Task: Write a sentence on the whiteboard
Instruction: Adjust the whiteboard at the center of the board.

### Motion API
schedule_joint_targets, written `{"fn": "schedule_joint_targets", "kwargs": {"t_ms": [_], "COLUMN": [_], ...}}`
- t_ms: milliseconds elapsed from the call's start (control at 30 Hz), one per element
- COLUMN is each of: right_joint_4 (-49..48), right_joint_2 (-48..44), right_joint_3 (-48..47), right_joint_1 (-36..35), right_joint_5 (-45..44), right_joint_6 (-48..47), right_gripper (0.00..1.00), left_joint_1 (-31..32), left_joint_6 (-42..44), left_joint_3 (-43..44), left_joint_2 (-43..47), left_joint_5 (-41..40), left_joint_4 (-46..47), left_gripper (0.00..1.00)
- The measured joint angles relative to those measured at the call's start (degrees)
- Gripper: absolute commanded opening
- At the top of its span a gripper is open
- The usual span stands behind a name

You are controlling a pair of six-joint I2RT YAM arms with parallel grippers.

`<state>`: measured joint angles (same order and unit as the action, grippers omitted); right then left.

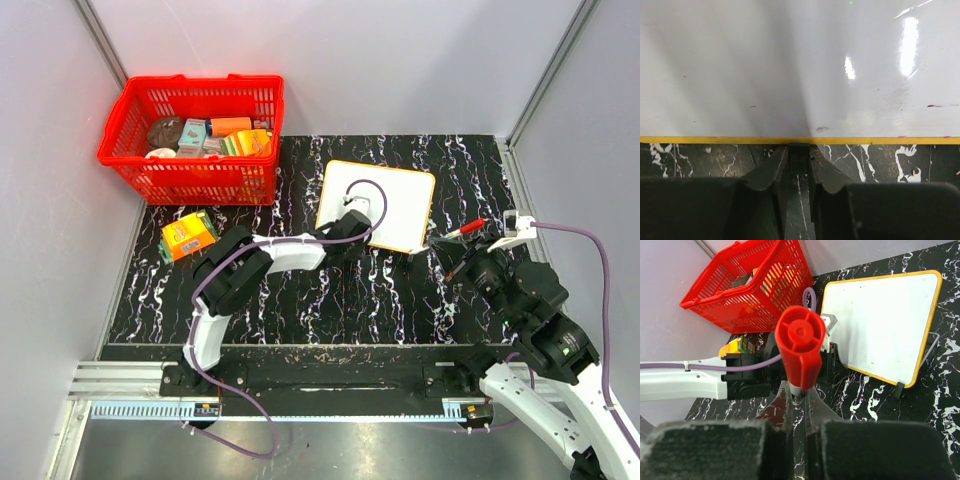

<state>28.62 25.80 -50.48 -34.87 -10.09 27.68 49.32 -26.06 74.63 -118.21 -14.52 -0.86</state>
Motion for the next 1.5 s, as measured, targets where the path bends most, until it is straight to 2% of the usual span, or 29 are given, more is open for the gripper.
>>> {"fn": "schedule_joint_targets", "kwargs": {"t_ms": [200, 467, 600, 633, 733, 833, 967, 1167, 1300, 1500], "right_joint_4": [0.0, 0.0, 0.02, 0.02, 0.02, 0.22, 0.9, 1.25, 1.33, 1.86], "right_joint_2": [-0.63, -1.46, -1.97, -2.1, -2.56, -2.71, -3.28, -3.89, -4.28, -4.37], "right_joint_3": [0.0, 0.02, 0.07, 0.11, 0.52, 0.81, 1.01, 1.01, 1.01, 1.01], "right_joint_1": [0.0, 0.0, 0.0, 0.0, 0.0, 0.0, 0.0, 0.0, 0.0, 0.0], "right_joint_5": [0.02, 0.09, 0.09, 0.09, 0.09, 0.11, 0.09, 0.09, 0.07, 0.07], "right_joint_6": [0.48, 1.18, 1.38, 1.51, 1.7, 1.77, 1.86, 1.95, 1.92, 1.92], "right_gripper": [0.0, 0.0, 0.0, 0.0, 0.0, 0.0, 0.0, 0.0, 0.0, 0.0], "left_joint_1": [2.58, 7.48, 10.19, 10.82, 12.83, 15.67, 18.47, 20.39, 21.05, 19.69], "left_joint_6": [-2.36, -7.23, -10.82, -11.76, -14.4, -16.85, -18.49, -18.47, -17.35, -13.9], "left_joint_3": [-3.06, -4.74, -4.57, -4.52, -4.52, -4.5, -4.5, -7.3, -14.71, -29.59], "left_joint_2": [2.05, 4.35, 4.61, 4.68, 5.18, 5.49, 5.7, 7.74, 13.84, 29.75], "left_joint_5": [-4.57, -11.65, -15.1, -15.8, -16.68, -16.94, -17.22, -16.83, -14.05, -5.22], "left_joint_4": [-0.42, -6.45, -10.25, -10.99, -13.4, -15.3, -16.37, -15.28, -12.87, -10.1], "left_gripper": [0.07, 0.08, 0.23, 0.38, 0.59, 0.69, 0.75, 0.77, 0.8, 0.8]}}
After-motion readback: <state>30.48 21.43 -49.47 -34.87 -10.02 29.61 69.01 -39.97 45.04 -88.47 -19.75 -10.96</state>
